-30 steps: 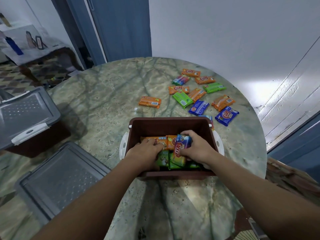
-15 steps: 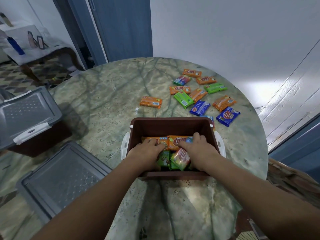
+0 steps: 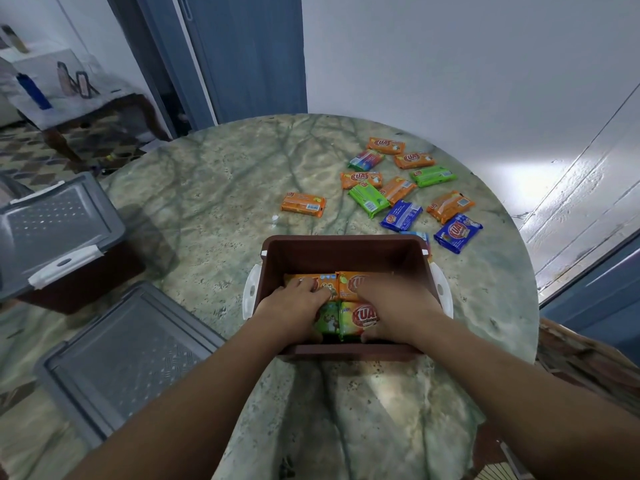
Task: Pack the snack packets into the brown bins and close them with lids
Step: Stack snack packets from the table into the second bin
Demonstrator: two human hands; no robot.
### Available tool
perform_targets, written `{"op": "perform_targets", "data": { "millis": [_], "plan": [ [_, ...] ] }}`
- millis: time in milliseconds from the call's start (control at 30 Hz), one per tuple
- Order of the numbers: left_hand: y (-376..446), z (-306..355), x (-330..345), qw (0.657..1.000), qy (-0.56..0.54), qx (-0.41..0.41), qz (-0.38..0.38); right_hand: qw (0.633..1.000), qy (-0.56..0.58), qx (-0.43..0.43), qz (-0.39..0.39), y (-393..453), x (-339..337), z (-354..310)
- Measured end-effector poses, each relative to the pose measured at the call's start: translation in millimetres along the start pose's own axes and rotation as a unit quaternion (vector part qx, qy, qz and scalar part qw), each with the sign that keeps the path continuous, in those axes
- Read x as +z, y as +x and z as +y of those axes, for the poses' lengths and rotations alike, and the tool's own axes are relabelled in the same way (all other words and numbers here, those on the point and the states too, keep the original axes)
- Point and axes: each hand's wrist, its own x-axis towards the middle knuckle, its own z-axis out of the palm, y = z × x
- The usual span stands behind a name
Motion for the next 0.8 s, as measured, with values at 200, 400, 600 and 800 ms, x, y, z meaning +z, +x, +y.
{"op": "perform_targets", "data": {
  "millis": [200, 400, 600, 800],
  "plan": [
    [0.6, -1.0, 1.8, 1.0, 0.0, -0.002, 0.001, 1.0, -0.006, 0.005, 0.014, 0.7, 2.0, -2.0],
    [0.1, -1.3, 1.9, 1.0, -0.004, -0.005, 0.004, 1.0, -0.001, 0.001, 0.015, 1.9, 2.9, -1.1],
    [-2.2, 0.3, 0.4, 1.0, -0.009, -0.007, 0.005, 1.0, 0.01, -0.019, 0.01, 3.4, -0.5, -1.3],
    [-2.6, 0.0, -3.8, 1.0, -0.016, -0.005, 0.005, 0.999, 0.032, -0.017, 0.037, 1.6, -0.1, -0.5]
  ]
}}
